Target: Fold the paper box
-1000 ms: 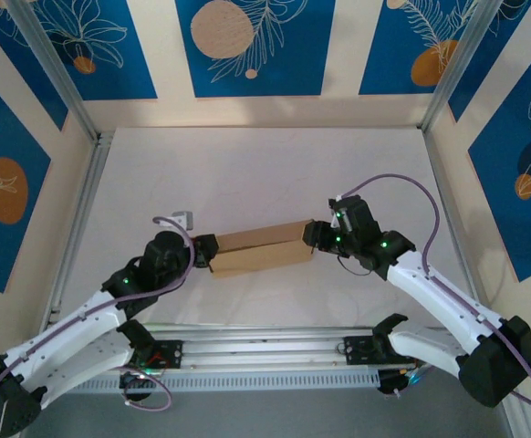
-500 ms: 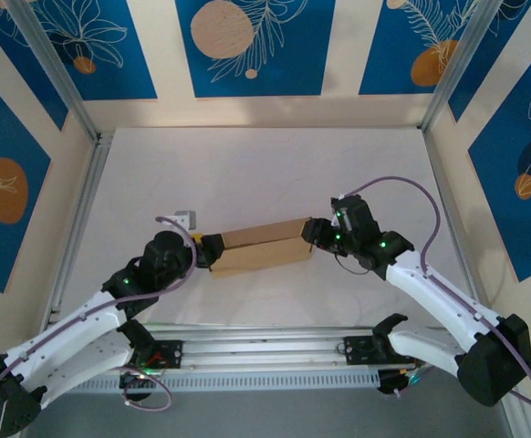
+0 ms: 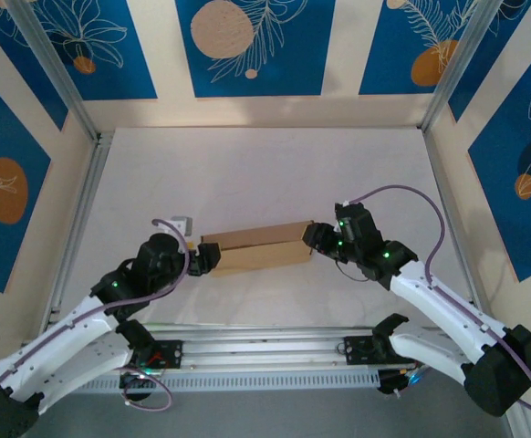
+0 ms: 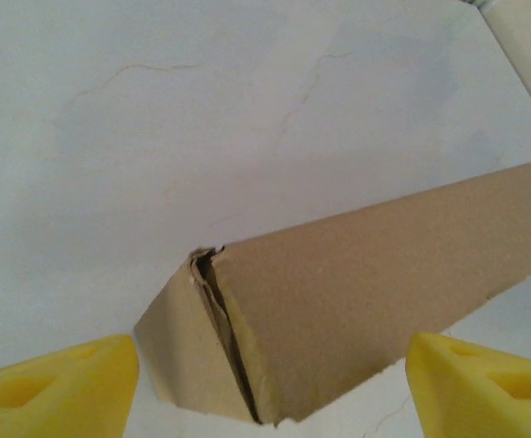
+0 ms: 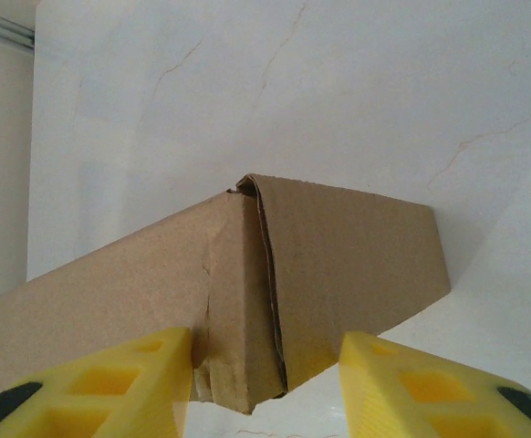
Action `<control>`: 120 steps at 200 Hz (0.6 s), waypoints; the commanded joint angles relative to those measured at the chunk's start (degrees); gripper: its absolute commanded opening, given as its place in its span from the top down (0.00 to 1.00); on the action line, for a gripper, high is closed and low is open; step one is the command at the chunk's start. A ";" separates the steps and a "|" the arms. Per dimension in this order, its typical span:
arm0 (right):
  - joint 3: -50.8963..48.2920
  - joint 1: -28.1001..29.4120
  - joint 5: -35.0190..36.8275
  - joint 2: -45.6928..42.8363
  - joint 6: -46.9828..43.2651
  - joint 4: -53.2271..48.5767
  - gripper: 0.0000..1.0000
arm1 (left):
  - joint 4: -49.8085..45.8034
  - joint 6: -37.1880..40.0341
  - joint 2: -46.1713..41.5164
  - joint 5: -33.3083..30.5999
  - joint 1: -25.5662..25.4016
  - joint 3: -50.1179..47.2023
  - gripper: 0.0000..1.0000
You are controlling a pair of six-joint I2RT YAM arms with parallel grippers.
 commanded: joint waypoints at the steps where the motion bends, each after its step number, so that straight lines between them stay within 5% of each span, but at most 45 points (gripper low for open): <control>1: -2.19 0.47 2.24 1.76 -0.02 -7.60 0.54 | -3.41 -1.66 -2.32 1.09 0.05 -0.92 0.23; 120: -1.73 0.42 1.63 3.78 -0.94 -8.35 0.54 | -0.59 -14.31 -8.98 3.23 0.09 -15.73 0.35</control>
